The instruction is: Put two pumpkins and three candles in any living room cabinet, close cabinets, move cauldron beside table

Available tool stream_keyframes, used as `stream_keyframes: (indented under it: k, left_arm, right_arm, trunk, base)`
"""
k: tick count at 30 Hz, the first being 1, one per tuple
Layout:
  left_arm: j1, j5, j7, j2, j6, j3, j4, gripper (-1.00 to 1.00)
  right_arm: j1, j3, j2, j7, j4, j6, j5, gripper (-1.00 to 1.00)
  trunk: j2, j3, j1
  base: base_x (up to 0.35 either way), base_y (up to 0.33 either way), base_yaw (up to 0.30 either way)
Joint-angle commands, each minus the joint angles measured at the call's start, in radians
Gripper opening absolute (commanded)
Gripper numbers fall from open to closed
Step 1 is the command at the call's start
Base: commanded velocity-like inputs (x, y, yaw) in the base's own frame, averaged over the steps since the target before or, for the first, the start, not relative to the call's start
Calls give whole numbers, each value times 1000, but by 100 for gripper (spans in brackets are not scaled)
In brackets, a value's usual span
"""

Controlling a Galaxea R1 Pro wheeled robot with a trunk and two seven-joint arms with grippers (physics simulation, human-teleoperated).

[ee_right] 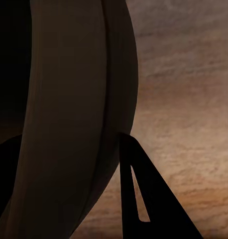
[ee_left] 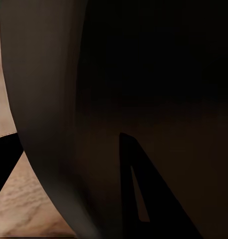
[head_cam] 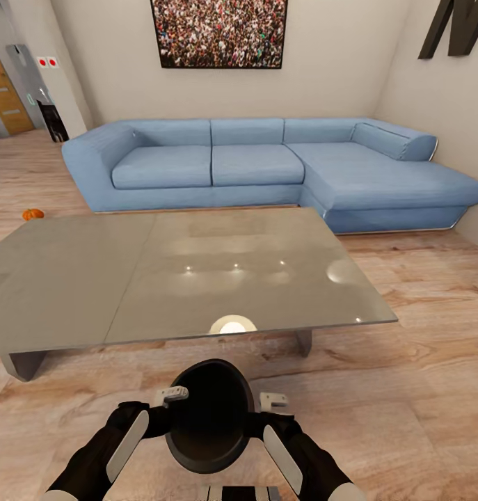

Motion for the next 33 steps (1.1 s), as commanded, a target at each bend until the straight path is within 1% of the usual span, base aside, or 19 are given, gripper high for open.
stream_keyframes:
  k: [1, 3, 16, 24, 33]
  left_arm:
    - [-1, 17, 6, 2, 3, -2, 0, -100]
    - [-1, 17, 6, 2, 3, -2, 0, -100]
    - [-1, 17, 6, 2, 5, -1, 0, -100]
    - [-1, 17, 6, 2, 5, -1, 0, -100]
    - [-1, 17, 6, 2, 5, -1, 0, -100]
  right_arm:
    - [-1, 12, -1, -9, -4, -9, -22, -100]
    - [-1, 12, -1, -9, -4, -9, -22, -100]
    - [-1, 12, -1, -9, -4, -9, -22, -100]
    - [-1, 12, -1, -9, -4, -9, -22, -100]
    - [-1, 12, -1, -9, -4, -9, -22, -100]
  trunk:
    - [-1, -5, 0]
    - [-1, -12, 1]
    - [-1, -12, 1]
    - [-1, -12, 1]
    - [-1, -12, 1]
  base:
    - [0, 0, 0]
    - [0, 0, 0]
    - [4, 0, 0]
    - [82, 0, 0]
    - [144, 0, 0]
